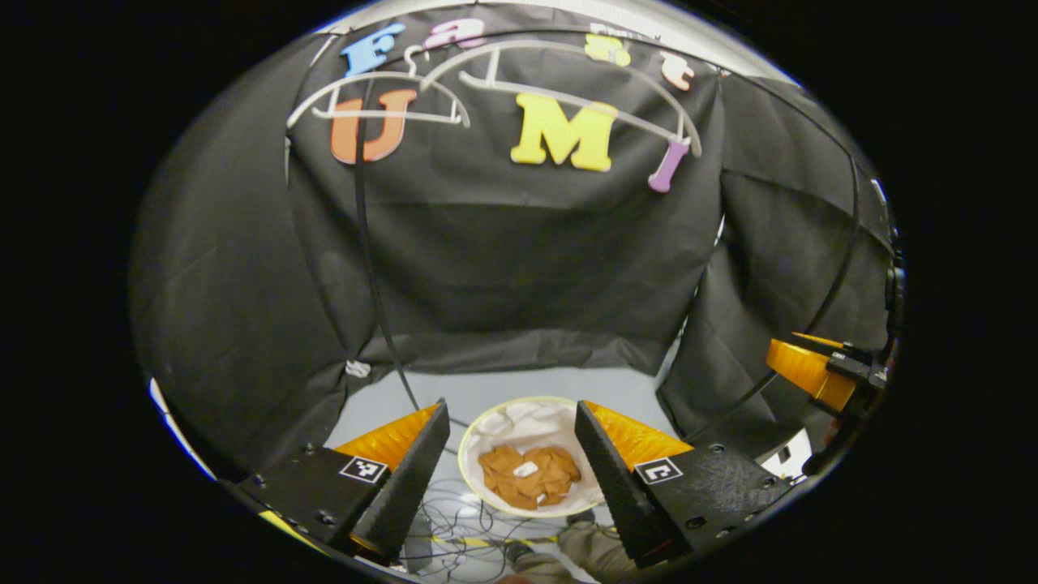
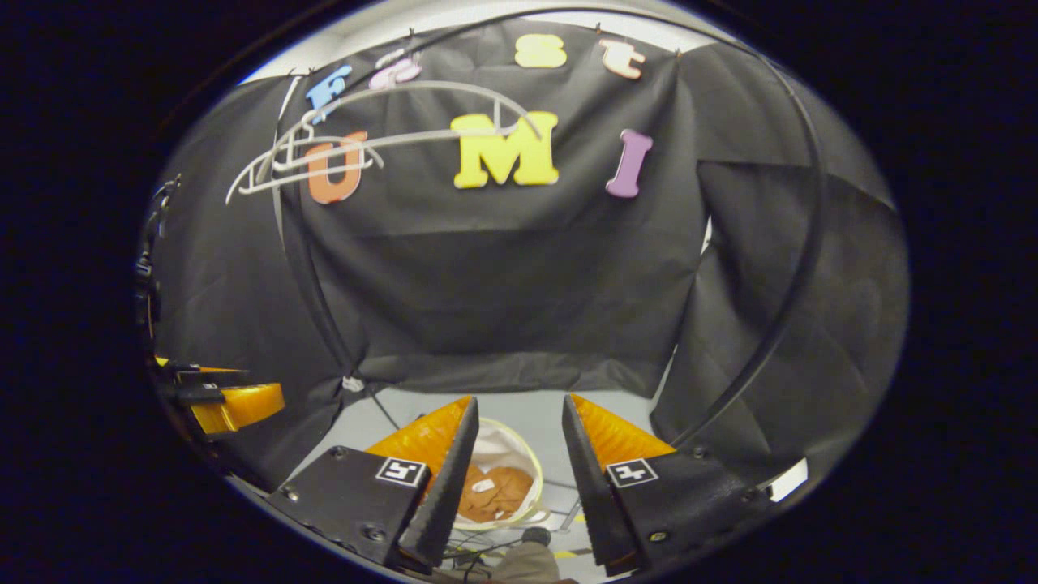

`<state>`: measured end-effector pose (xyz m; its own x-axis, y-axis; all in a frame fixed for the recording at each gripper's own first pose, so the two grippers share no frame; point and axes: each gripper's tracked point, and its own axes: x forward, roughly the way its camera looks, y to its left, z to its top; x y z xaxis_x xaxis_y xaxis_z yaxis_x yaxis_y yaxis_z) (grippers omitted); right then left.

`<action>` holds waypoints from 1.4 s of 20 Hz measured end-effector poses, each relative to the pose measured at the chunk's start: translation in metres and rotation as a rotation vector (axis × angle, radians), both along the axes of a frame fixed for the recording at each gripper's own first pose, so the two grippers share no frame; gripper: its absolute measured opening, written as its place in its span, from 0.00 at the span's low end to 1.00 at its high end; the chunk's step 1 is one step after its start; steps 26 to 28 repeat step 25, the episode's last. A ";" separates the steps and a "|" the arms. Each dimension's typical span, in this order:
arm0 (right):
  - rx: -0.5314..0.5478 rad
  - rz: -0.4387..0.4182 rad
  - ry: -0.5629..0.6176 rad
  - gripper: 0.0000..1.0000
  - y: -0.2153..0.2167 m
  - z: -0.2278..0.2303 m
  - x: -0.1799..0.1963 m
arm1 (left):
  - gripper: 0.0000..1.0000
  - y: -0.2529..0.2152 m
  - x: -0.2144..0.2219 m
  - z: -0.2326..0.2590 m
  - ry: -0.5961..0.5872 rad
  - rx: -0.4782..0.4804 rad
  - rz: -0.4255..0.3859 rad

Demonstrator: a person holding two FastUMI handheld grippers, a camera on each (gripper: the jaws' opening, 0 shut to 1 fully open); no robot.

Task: Grasp the clothes on the hanger with both hands and then place them into the laundry hamper below.

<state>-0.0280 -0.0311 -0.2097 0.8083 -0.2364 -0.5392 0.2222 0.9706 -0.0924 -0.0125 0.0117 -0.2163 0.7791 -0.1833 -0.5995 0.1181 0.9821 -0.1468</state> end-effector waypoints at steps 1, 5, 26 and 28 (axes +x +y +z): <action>-0.007 -0.003 -0.048 0.79 -0.001 0.023 -0.002 | 0.95 0.002 0.005 0.015 -0.060 -0.007 0.010; -0.036 0.038 -0.225 0.84 -0.005 0.106 -0.021 | 0.95 0.028 0.002 0.074 -0.227 0.035 0.073; 0.020 0.244 -0.652 0.99 -0.091 0.283 -0.251 | 1.00 -0.082 -0.251 0.279 -0.740 0.146 0.214; 0.020 0.244 -0.652 0.99 -0.091 0.283 -0.251 | 1.00 -0.082 -0.251 0.279 -0.740 0.146 0.214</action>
